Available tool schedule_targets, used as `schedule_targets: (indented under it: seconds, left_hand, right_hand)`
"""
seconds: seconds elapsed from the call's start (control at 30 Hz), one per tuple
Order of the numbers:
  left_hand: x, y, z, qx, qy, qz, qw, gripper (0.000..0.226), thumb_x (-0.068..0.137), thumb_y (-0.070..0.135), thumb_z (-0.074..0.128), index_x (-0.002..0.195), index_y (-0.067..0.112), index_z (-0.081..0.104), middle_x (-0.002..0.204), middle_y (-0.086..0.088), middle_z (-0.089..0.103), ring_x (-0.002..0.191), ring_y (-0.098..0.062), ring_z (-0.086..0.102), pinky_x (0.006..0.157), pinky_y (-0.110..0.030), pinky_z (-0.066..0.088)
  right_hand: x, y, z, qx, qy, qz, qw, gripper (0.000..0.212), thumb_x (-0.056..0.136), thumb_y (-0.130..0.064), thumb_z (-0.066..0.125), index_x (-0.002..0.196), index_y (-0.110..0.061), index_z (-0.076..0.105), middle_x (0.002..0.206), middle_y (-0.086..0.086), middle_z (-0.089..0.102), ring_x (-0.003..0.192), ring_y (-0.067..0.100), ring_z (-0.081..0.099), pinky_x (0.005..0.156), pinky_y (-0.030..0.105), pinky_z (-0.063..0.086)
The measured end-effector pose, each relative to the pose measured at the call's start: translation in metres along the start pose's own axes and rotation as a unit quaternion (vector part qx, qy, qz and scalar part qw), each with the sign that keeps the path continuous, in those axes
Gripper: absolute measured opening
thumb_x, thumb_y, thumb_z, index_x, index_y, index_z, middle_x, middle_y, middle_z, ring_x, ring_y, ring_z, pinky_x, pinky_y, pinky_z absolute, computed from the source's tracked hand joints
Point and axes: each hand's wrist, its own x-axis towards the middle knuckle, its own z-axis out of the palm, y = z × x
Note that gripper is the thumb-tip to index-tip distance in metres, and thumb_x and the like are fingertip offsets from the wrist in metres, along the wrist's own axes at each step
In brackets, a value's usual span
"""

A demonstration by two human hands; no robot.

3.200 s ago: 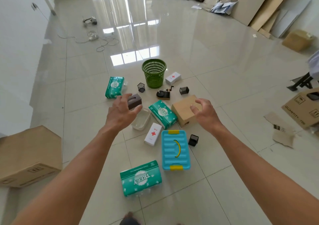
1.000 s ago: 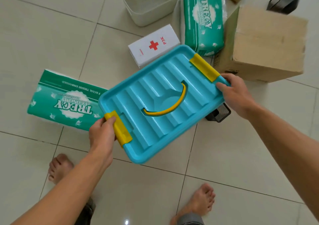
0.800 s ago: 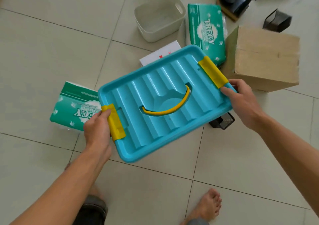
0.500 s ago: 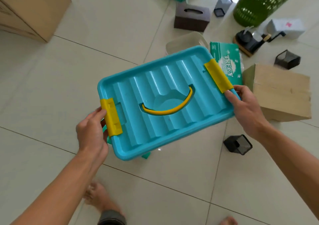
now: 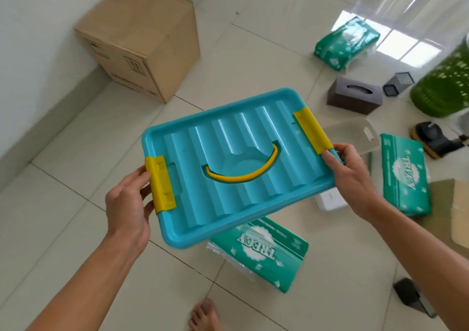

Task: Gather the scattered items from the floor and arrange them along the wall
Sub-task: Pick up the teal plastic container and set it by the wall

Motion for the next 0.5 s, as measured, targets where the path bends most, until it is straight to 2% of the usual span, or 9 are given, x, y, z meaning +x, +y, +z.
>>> schedule_targets:
  seconds: [0.07, 0.17, 0.33, 0.43, 0.5]
  left_hand:
    - [0.018, 0.017, -0.013, -0.005, 0.013, 0.000, 1.000, 0.027, 0.095, 0.016, 0.057, 0.118, 0.011, 0.070, 0.096, 0.001, 0.074, 0.092, -0.016, 0.067, 0.075, -0.035, 0.056]
    - [0.041, 0.037, -0.029, -0.015, 0.029, -0.003, 0.999, 0.027, 0.096, 0.016, 0.056, 0.118, 0.011, 0.070, 0.091, 0.004, 0.073, 0.088, -0.014, 0.067, 0.069, -0.033, 0.055]
    - [0.085, 0.063, -0.054, -0.008, 0.057, 0.004, 0.998, 0.026, 0.096, 0.014, 0.057, 0.119, 0.015, 0.070, 0.093, 0.004, 0.074, 0.082, -0.010, 0.069, 0.069, -0.031, 0.054]
    - [0.115, 0.072, -0.065, 0.002, 0.070, -0.010, 0.997, 0.026, 0.098, 0.013, 0.056, 0.121, 0.018, 0.067, 0.100, 0.001, 0.073, 0.084, -0.011, 0.070, 0.071, -0.032, 0.054]
    - [0.137, 0.077, -0.070, 0.014, 0.070, -0.032, 0.997, 0.027, 0.099, 0.012, 0.055, 0.123, 0.017, 0.065, 0.103, -0.001, 0.073, 0.088, -0.014, 0.069, 0.073, -0.034, 0.053]
  right_hand:
    - [0.012, -0.021, 0.027, 0.003, 0.002, -0.015, 1.000, 0.016, 0.104, -0.029, 0.053, 0.117, -0.019, 0.055, 0.101, -0.003, 0.061, 0.077, -0.006, 0.058, 0.063, 0.013, 0.045]
    - [0.027, -0.044, 0.062, 0.004, 0.003, -0.024, 1.000, 0.019, 0.104, -0.031, 0.053, 0.118, -0.019, 0.055, 0.102, -0.003, 0.061, 0.085, 0.005, 0.058, 0.069, 0.023, 0.046]
    - [0.054, -0.067, 0.119, 0.015, -0.033, -0.022, 0.999, 0.021, 0.104, -0.032, 0.053, 0.120, -0.018, 0.056, 0.108, 0.002, 0.063, 0.093, 0.014, 0.060, 0.076, 0.030, 0.051]
    - [0.073, -0.074, 0.150, 0.012, -0.055, -0.012, 0.998, 0.021, 0.103, -0.033, 0.053, 0.120, -0.020, 0.056, 0.112, 0.007, 0.064, 0.099, 0.021, 0.062, 0.082, 0.039, 0.053]
    - [0.090, -0.079, 0.172, 0.002, -0.065, -0.005, 0.998, 0.020, 0.103, -0.032, 0.053, 0.119, -0.020, 0.057, 0.112, 0.006, 0.064, 0.096, 0.018, 0.061, 0.079, 0.035, 0.052]
